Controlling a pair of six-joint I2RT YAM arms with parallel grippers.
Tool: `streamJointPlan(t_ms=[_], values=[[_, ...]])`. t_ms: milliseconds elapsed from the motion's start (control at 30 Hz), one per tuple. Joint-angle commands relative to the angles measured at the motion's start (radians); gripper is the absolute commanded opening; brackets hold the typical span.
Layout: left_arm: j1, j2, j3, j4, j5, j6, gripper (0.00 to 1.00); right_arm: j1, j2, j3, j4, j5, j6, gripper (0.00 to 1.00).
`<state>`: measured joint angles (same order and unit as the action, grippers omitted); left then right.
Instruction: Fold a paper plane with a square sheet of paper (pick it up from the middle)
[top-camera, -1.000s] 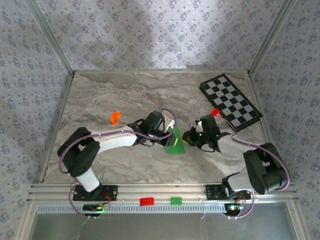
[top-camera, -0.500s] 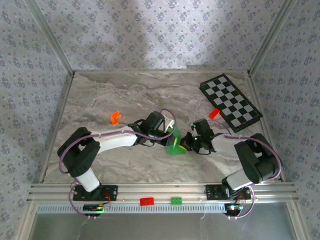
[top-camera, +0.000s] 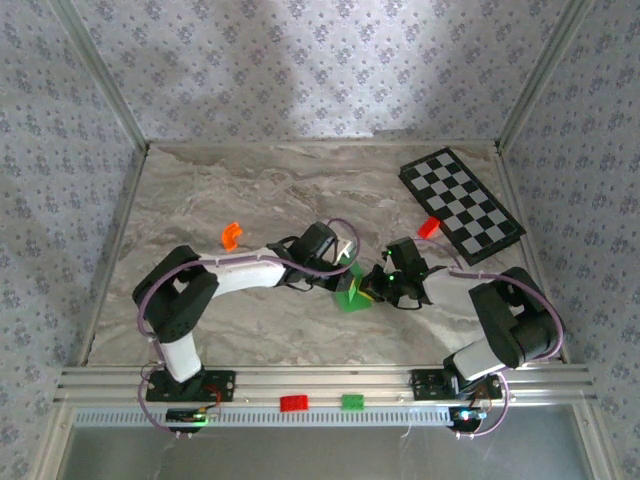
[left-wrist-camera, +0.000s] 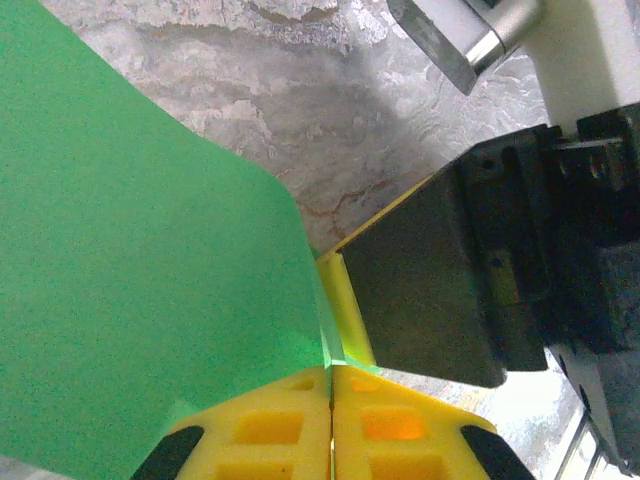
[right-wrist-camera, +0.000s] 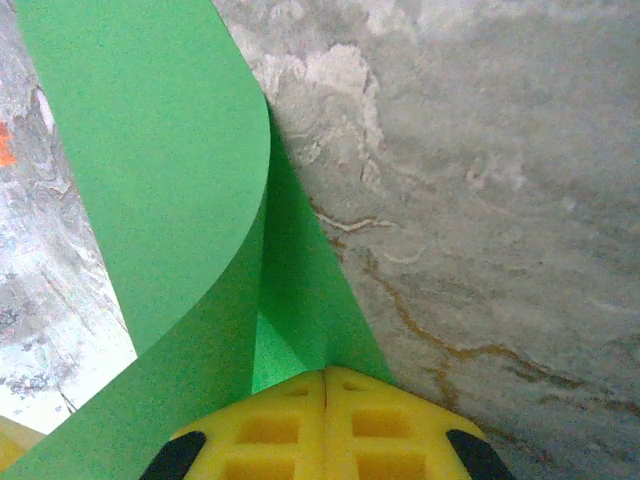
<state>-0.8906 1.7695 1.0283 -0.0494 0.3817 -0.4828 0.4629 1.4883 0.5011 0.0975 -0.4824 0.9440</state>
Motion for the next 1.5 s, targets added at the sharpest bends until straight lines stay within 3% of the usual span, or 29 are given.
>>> streamJointPlan(t_ms=[0,133,600,900,1467], values=[[-0.007,0.013,0.024,0.002,0.021,0.012,0.11,0.002,0.018,-0.009,-0.086,0.026,-0.015,0.0],[-0.008,0.019,0.021,0.01,0.035,0.007,0.15,-0.001,0.018,-0.01,-0.077,0.019,-0.009,0.0],[-0.008,0.028,0.018,0.013,0.042,0.01,0.14,-0.003,0.016,-0.01,-0.068,0.004,-0.004,0.0],[-0.007,0.012,0.008,-0.017,0.01,0.033,0.02,-0.007,0.014,-0.013,-0.082,0.013,-0.011,0.0],[0.038,-0.007,-0.034,-0.068,-0.068,0.102,0.01,-0.001,0.017,0.01,-0.137,0.033,-0.043,0.0]])
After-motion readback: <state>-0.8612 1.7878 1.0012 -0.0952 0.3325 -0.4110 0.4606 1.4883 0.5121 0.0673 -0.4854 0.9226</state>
